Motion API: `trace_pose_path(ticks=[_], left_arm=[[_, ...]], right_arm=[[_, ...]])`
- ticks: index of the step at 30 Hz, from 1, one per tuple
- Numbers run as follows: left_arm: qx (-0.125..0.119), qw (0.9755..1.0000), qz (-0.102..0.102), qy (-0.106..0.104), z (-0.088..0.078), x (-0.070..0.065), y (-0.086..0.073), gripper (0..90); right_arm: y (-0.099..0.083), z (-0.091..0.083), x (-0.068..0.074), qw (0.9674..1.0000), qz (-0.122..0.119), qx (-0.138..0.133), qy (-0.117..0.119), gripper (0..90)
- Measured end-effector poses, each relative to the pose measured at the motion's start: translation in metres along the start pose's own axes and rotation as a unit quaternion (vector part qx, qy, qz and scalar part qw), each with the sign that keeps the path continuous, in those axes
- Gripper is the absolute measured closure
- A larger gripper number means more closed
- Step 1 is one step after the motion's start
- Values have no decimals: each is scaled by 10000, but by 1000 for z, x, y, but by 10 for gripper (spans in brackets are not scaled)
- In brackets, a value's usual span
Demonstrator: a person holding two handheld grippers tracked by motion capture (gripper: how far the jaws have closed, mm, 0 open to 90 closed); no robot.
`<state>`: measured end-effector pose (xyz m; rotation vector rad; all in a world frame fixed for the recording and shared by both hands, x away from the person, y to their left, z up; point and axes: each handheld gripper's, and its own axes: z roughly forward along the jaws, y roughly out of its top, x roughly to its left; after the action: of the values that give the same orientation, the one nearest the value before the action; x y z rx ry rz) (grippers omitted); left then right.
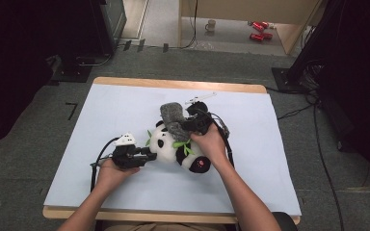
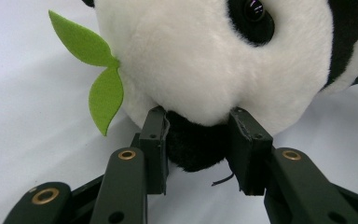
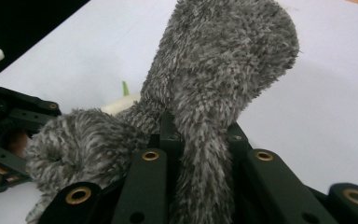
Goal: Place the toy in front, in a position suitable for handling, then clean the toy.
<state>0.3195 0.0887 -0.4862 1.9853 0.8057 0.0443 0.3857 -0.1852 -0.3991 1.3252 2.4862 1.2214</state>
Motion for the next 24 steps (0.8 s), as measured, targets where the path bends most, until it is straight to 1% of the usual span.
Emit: trace_pose_path(ticks=[2, 6, 7, 10, 13, 18, 21, 22, 24], left_arm=[[12, 10000, 0, -7, 0, 0, 1, 620], [-12, 10000, -6, -9, 2, 0, 4, 620], [-18, 10000, 2, 5, 3, -1, 5, 620], [-2, 10000, -5, 8, 5, -1, 6, 623], [31, 10000, -51, -2, 5, -1, 8, 625], [32, 10000, -74, -6, 5, -1, 9, 626], [36, 10000, -86, -8, 6, 0, 9, 626], [58, 10000, -75, -4, 6, 0, 8, 626], [98, 9999, -59, 0, 6, 0, 8, 626]], right_arm=[[-1, -1, -2, 10000, 2, 7, -30, 771], [-5, -8, -11, 9990, -27, 132, -422, 773], [-6, -10, -12, 9989, 23, 145, -440, 773], [-8, -13, -15, 9986, 21, 143, -518, 773], [-10, -17, -18, 9981, 14, 95, -612, 772], [-11, -25, -23, 9969, 61, -24, -789, 774], [-10, -32, -28, 9954, 62, -109, -948, 774], [-10, -35, -30, 9947, 76, -132, -1019, 774], [-11, -41, -38, 9935, 199, -172, -1108, 776]])
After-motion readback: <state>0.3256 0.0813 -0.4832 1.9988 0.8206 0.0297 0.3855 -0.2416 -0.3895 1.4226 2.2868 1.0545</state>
